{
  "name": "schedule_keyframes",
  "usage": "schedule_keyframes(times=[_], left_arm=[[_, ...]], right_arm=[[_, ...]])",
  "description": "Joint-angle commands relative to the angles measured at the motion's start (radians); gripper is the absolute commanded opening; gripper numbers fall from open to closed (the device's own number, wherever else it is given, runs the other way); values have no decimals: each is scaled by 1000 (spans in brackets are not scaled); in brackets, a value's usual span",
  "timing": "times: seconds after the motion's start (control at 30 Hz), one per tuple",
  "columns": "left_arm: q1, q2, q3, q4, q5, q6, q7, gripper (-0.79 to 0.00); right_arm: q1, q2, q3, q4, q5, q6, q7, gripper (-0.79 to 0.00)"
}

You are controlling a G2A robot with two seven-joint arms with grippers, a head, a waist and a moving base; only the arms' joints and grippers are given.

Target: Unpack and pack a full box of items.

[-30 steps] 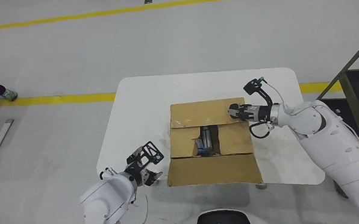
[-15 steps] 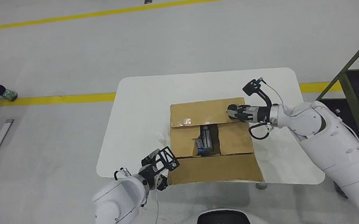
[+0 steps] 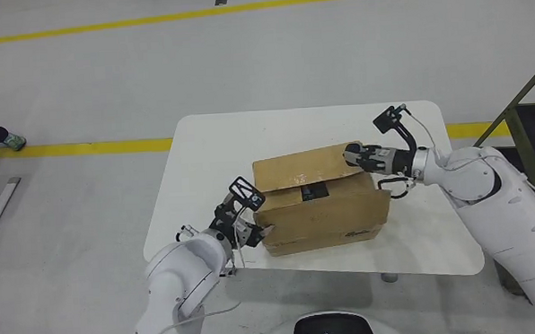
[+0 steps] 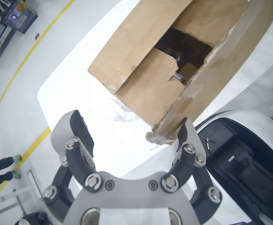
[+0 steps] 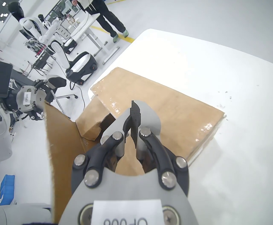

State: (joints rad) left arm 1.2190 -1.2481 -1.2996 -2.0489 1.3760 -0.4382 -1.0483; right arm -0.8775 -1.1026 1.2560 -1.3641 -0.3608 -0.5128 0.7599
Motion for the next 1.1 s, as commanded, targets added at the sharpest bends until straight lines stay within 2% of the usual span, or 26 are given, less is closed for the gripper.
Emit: schedule_keyframes(times=[0.0, 0.2, 0.43, 0.57, 0.8, 0.9, 1.07], left_arm=[[-23, -3, 20, 27, 25, 47, -6, 0], [-66, -11, 91, 81, 75, 111, -21, 0], [-90, -17, 133, 117, 114, 145, -19, 0], [-97, -20, 144, 129, 114, 162, -13, 0], [-101, -21, 145, 139, 148, 197, -36, 0], [-93, -22, 138, 118, 176, 235, -44, 0], [-92, -22, 136, 114, 179, 238, -44, 0]], right_arm=[[-17, 5, 15, -35, -8, 14, 1, -785], [-54, 6, -28, -113, -130, 64, -11, -785], [-57, -19, -163, -99, -355, 204, -154, -785], [-51, -33, -229, -110, -468, 287, -175, -785], [-31, -55, -289, -70, -511, 350, -201, -785], [-26, -60, -295, -60, -502, 349, -204, -785], [-23, -64, -294, -59, -485, 338, -188, -785]])
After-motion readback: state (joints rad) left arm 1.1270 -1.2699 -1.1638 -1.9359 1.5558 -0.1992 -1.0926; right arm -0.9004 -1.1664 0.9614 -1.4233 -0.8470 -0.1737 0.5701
